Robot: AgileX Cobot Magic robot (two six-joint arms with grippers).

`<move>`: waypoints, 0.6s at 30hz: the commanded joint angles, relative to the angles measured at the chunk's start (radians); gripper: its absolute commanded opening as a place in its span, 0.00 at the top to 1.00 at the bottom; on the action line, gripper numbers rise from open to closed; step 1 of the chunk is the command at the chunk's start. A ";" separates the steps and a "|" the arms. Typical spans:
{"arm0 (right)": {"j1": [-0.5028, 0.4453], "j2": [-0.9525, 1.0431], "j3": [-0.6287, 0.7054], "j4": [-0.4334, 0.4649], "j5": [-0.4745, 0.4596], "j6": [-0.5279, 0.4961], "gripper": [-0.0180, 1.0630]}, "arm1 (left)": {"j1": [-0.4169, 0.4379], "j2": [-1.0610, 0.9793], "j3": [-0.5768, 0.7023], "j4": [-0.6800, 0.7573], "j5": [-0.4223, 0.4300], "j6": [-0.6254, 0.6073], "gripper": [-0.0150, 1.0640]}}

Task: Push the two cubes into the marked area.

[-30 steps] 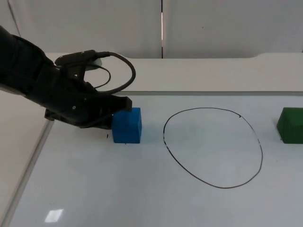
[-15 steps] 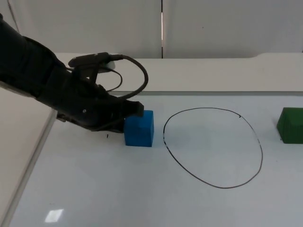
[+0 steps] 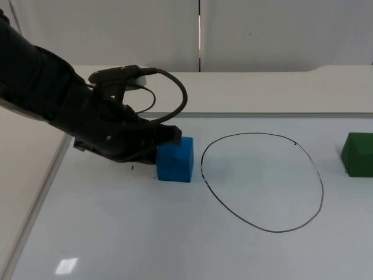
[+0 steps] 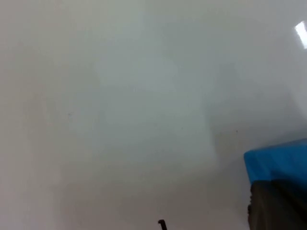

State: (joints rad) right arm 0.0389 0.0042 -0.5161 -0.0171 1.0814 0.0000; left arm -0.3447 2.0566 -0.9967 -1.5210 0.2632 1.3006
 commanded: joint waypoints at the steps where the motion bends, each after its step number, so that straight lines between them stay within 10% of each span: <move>1: -0.006 -0.004 0.000 -0.002 -0.003 -0.015 0.01 | -0.005 0.001 -0.005 -0.020 0.020 0.003 0.99; 18: -0.006 -0.004 0.000 -0.002 -0.003 -0.015 0.01 | -0.065 0.001 -0.005 -0.061 -0.025 0.003 0.99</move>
State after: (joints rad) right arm 0.0389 0.0042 -0.5161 -0.0171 1.0814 0.0000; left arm -0.4032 2.0566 -0.9967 -1.5645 0.2412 1.3006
